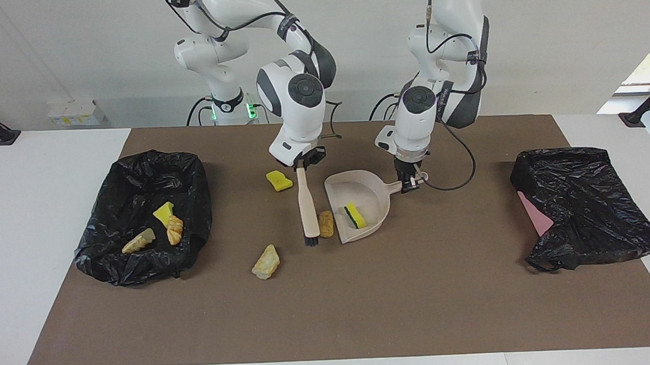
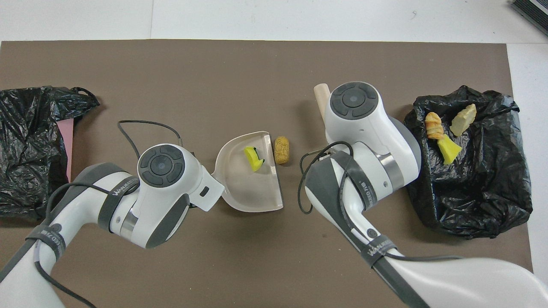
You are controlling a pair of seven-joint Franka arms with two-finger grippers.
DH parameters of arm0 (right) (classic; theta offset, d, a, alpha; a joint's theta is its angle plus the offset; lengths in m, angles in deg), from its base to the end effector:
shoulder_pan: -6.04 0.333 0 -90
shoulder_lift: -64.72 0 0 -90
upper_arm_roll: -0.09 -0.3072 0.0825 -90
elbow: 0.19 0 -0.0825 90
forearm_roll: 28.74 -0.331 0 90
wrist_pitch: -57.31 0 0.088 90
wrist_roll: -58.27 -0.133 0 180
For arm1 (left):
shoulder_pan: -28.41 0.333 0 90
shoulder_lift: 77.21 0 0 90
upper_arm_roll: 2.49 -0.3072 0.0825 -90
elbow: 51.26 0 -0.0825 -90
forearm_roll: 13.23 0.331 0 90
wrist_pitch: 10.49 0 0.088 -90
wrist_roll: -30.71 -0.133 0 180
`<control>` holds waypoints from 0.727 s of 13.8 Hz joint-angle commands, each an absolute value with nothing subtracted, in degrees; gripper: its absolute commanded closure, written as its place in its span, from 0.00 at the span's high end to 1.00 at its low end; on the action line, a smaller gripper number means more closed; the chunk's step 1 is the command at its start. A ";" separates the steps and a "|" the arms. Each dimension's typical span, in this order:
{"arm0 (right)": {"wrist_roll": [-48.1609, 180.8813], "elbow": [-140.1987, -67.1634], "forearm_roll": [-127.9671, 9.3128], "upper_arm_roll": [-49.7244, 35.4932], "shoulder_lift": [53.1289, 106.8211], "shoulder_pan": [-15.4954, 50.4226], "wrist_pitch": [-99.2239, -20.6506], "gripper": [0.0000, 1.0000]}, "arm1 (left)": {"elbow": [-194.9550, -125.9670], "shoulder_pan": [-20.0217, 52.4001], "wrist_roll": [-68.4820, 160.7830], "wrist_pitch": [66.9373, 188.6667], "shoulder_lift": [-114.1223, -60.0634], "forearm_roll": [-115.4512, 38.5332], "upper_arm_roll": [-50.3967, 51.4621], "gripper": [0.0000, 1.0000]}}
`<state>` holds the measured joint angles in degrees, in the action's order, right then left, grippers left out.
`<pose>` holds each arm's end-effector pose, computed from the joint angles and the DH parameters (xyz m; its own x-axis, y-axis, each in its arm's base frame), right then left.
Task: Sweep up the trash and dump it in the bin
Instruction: 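Sweep remaining sponge and crumbs into the dustpan with the right gripper's brush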
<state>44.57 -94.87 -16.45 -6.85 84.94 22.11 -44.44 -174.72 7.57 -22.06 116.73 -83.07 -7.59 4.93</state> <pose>0.5408 0.1969 0.3814 0.9615 0.2031 -0.1849 0.2394 -0.9497 0.2018 0.4475 -0.2341 0.3487 0.0959 -0.9927 -0.0727 -0.9954 -0.0956 -0.0084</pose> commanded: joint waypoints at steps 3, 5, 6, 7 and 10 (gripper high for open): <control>53.25 -87.64 -7.04 -7.56 91.61 16.33 -44.02 0.00 | -176.51 6.61 -21.86 116.95 -81.95 -7.70 4.18 0.00; 53.00 -88.61 -7.99 -7.56 91.79 16.41 -45.60 0.00 | -176.51 5.83 -18.71 116.07 -81.69 -7.52 4.27 0.00; 52.91 -89.74 -8.87 -7.65 91.70 16.58 -45.35 0.00 | -176.51 5.38 -17.90 115.90 -81.69 -7.70 4.27 0.00; 52.65 -91.06 -10.44 -7.65 91.36 16.85 -45.09 0.00 | -176.33 5.38 -17.81 115.37 -81.69 -7.70 4.27 0.00; 50.99 -93.96 -17.64 -7.74 90.56 18.68 -44.91 0.00 | -176.42 4.86 -16.76 114.14 -81.34 -7.70 4.36 0.00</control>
